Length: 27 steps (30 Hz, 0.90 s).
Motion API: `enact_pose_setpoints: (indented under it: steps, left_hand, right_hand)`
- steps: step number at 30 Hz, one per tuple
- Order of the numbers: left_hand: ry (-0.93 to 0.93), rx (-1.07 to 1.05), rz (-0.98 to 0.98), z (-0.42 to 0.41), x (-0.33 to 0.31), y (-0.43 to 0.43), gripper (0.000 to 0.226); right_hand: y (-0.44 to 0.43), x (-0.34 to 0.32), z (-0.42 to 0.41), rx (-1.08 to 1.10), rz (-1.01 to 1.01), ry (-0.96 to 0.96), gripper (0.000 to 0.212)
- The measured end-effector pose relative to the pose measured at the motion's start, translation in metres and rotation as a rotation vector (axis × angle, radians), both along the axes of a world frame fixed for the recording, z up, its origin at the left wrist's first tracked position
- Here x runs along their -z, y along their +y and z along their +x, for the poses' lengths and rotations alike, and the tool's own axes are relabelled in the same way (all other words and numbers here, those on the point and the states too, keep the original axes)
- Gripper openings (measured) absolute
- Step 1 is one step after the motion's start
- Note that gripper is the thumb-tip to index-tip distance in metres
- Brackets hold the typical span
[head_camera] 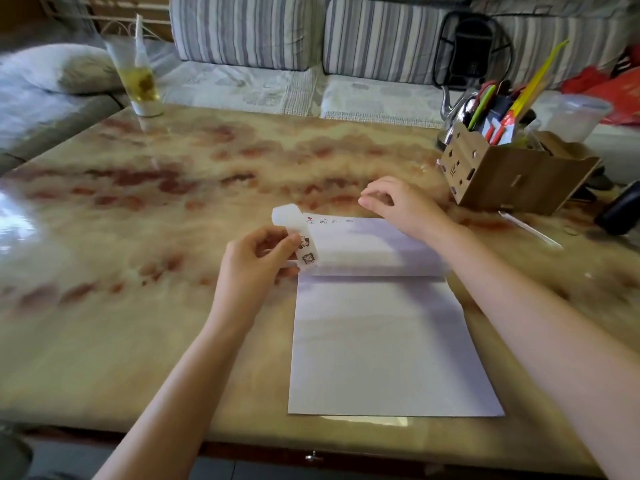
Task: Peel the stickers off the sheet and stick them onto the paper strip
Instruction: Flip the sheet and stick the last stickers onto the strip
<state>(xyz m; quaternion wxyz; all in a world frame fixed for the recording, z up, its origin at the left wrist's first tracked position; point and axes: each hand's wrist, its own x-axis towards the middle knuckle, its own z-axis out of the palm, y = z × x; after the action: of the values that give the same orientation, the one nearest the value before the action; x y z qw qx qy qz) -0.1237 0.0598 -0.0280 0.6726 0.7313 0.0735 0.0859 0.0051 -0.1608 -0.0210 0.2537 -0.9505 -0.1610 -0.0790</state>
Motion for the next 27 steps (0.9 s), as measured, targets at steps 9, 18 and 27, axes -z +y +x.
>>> enact_pose_setpoints:
  steps: [9, 18, 27]
  left_hand:
    - [0.027, 0.057, -0.063, -0.003, 0.000, 0.001, 0.014]
    - [0.030, 0.150, -0.074, -0.015, -0.002, -0.006, 0.013]
    - [0.037, 0.198, -0.078, -0.024, -0.004, -0.015, 0.016]
  right_hand:
    - [0.003, -0.003, -0.104, -0.017, 0.450, -0.003, 0.015]
    - [0.041, 0.007, -0.158, -0.006, 0.766, 0.139, 0.014]
    - [0.047, 0.008, -0.163, 0.023, 0.832, 0.105, 0.011]
